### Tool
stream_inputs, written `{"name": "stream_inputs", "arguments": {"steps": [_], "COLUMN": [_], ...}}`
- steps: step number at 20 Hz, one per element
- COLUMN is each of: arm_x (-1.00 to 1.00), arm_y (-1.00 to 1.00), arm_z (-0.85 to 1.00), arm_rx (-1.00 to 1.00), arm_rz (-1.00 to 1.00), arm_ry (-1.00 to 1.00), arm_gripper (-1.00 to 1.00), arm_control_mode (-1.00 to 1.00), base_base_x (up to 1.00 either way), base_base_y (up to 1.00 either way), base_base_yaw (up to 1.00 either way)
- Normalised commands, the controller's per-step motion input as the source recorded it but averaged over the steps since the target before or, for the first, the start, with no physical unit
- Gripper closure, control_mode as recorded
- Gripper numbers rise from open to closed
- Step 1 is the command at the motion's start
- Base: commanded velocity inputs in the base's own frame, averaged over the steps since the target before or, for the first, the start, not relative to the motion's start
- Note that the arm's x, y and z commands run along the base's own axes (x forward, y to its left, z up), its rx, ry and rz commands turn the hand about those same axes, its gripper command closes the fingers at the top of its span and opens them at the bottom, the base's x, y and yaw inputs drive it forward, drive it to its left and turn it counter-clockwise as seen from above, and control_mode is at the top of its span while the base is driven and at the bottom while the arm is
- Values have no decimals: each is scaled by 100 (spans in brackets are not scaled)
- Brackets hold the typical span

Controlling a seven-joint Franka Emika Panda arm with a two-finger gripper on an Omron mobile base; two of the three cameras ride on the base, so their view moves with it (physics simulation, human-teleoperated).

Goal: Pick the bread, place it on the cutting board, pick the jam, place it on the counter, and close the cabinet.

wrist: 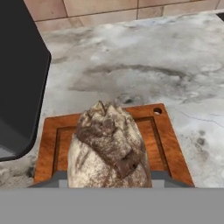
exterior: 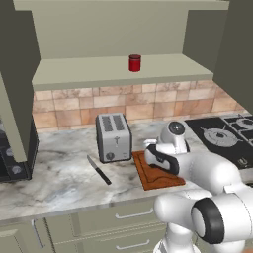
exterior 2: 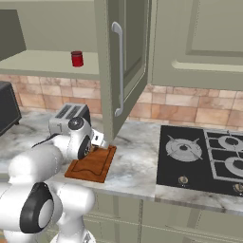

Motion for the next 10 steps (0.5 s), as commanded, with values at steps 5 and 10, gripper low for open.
{"name": "stream_inputs", "arguments": {"steps": [5, 10], "arm_x": [0, 0], "arm_y": [0, 0], "arm_z": [-45, -43], "arm_rx": [0, 0], "arm_rz": [0, 0], "arm_ry": [-1, 0], "arm_gripper": [100, 100], "arm_control_mode": [-100, -100], "base_base_x": [0, 0], "base_base_y": [0, 0], "base_base_yaw": [0, 0]}}
